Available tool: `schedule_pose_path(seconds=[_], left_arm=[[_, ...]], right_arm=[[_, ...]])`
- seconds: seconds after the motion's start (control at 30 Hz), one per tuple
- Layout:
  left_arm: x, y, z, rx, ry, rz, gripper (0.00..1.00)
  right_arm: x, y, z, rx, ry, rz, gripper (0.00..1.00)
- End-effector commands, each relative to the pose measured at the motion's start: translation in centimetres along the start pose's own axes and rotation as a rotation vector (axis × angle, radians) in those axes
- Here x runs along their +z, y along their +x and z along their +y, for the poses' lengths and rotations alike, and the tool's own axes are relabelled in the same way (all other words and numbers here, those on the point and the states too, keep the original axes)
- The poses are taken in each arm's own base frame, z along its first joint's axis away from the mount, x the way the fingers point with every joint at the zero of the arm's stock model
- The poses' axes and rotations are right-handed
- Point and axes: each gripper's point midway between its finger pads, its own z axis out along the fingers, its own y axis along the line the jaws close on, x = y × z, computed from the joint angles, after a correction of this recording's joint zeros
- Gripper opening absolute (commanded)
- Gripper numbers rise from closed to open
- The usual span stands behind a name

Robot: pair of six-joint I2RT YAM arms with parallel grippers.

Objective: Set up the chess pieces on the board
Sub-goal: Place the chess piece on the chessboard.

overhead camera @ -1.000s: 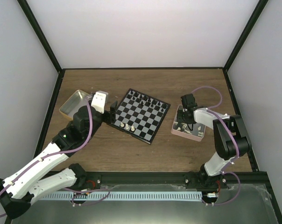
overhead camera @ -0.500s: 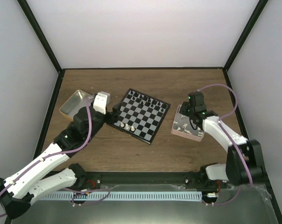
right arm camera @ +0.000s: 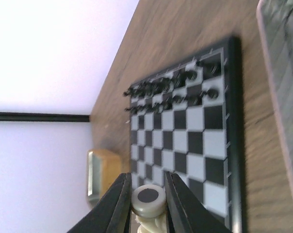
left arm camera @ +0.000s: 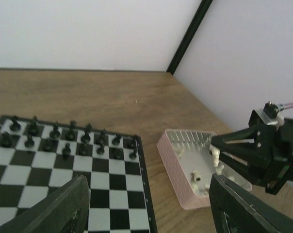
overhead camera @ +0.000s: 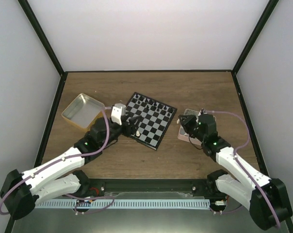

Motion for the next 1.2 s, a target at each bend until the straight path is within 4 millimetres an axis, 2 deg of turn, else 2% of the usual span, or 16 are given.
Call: schedule_pose_path(seconds=[0.0,0.13,0.33,0.5,0.63,0.73,0.9,1.17], left_arm=[[0.8,1.0,-1.4,-0.057,0.074,-0.058,0.69],[1.9,2.9,-2.9,-0.029,0.107,-0.035,0.68],[2.8,3.1,-4.9,0.033,0.129,-0.077,0.68],[3.4,2.7,-4.7,0.052,0.072,-0.119,0.58],[3.0,2.6,-4.0,0.034,0.040,-0.166,0.51],[2.4,2.8,-3.2,0.018,0.011,-0.199,0.51],[2.4,3.3,-3.9,0.040,0.058,-0.195,0.51],[1.4,2.5,-4.8,0.049,0.115,-0.246,0.46]], right_arm=[[-0.9,1.7,3.1,0.322,-0.127,0.023,0.13],[-1.0,2.9,5.2,0.408,-0.166,0.062,0.15],[-0.1,5.3,8.7,0.439,-0.235,0.197,0.16],[0.4,7.3,10.8,0.434,-0.268,0.263,0.16],[0.4,8.6,12.6,0.418,-0.289,0.292,0.17],[0.5,8.8,13.4,0.431,-0.313,0.307,0.17],[0.5,8.8,14.9,0.426,-0.335,0.322,0.17],[0.6,9.3,14.9,0.438,-0.332,0.336,0.18]])
